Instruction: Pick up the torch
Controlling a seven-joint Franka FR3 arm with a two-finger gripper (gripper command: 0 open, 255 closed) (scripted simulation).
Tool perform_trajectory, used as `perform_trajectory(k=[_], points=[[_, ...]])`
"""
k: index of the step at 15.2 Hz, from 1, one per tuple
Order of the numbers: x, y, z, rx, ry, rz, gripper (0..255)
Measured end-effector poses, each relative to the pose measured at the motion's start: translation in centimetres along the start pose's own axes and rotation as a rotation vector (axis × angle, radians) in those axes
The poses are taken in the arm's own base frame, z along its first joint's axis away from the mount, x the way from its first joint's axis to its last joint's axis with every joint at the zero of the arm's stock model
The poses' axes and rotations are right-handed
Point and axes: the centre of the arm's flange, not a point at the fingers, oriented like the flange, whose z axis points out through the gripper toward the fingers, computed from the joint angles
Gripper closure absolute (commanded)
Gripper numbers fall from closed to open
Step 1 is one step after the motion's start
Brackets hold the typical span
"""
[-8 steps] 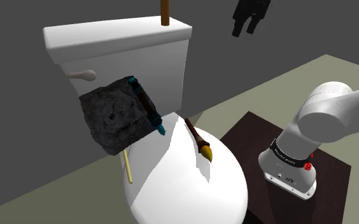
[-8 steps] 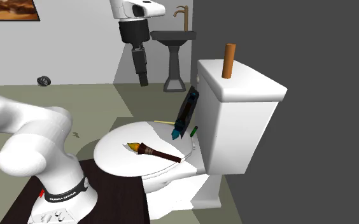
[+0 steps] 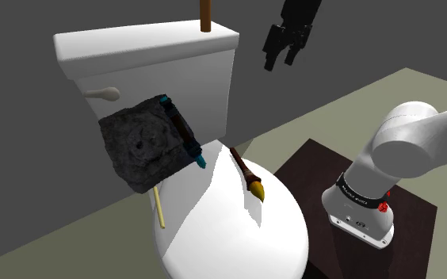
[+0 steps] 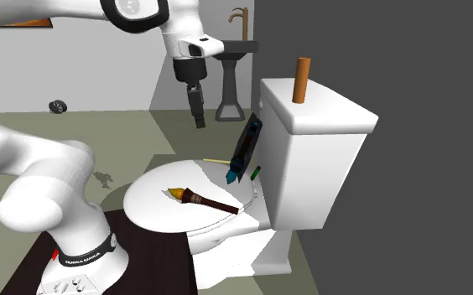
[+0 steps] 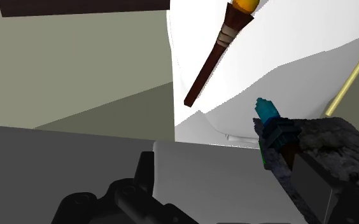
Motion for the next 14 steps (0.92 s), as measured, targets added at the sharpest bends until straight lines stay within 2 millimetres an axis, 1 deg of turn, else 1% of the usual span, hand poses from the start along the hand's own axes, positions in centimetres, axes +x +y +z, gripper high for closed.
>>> perform_trajectory(k=[1, 2, 3, 4, 5, 6, 8, 9, 11, 14], points=[[0.1, -0.5, 1.0, 0.0, 0.005, 0.005, 0], [0.5, -1.5, 1.8, 0.001, 0.009, 0.009, 0], [0.6, -2.4, 3.0, 0.001, 0.012, 0.013, 0], [0.7, -2.9, 4.1, 0.0, 0.017, 0.018, 0], [1.0, -3.3, 5.2, 0.0, 0.021, 0.022, 0], [1.5, -4.1, 6.2, 0.0, 0.025, 0.027, 0], [1.8, -5.7, 8.5, 0.0, 0.032, 0.036, 0], [2.4, -6.4, 9.5, 0.0, 0.037, 0.04, 0], [2.9, -8.1, 11.3, 0.001, 0.046, 0.049, 0], [3.7, -10.2, 14.6, 0.001, 0.058, 0.063, 0]])
